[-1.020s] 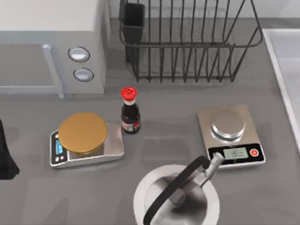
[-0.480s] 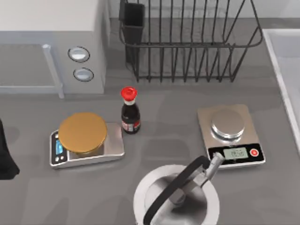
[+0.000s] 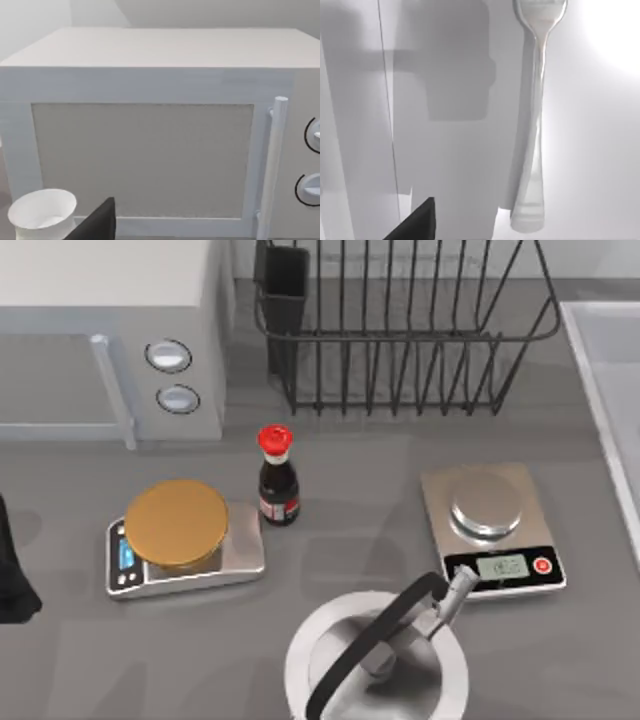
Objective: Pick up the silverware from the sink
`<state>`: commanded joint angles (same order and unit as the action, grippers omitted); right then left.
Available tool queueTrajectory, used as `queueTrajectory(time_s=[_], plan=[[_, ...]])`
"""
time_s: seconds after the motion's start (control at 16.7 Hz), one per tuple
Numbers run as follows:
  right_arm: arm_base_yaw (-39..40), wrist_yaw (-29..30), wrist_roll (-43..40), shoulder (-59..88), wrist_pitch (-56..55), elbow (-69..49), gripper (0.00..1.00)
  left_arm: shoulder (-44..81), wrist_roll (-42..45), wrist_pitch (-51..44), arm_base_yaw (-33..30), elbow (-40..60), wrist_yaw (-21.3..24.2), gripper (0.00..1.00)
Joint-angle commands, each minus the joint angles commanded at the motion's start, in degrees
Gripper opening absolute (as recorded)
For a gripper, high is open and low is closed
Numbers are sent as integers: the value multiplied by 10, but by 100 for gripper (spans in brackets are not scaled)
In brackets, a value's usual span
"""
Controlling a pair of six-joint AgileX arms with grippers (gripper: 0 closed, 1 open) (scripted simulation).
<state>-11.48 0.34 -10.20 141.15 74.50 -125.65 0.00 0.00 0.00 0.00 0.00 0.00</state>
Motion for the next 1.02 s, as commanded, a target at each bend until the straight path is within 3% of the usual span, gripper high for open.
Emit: queueTrajectory(time_s=[0.36,0.78,1.02], plan=[[3,0,1,9,-24,17,100,0,0,0,0,0,0,100],[1,1,1,85,-211,118,100,0,0,0,0,0,0,100],[1,1,2,107,-251,144,100,0,0,0,0,0,0,100]])
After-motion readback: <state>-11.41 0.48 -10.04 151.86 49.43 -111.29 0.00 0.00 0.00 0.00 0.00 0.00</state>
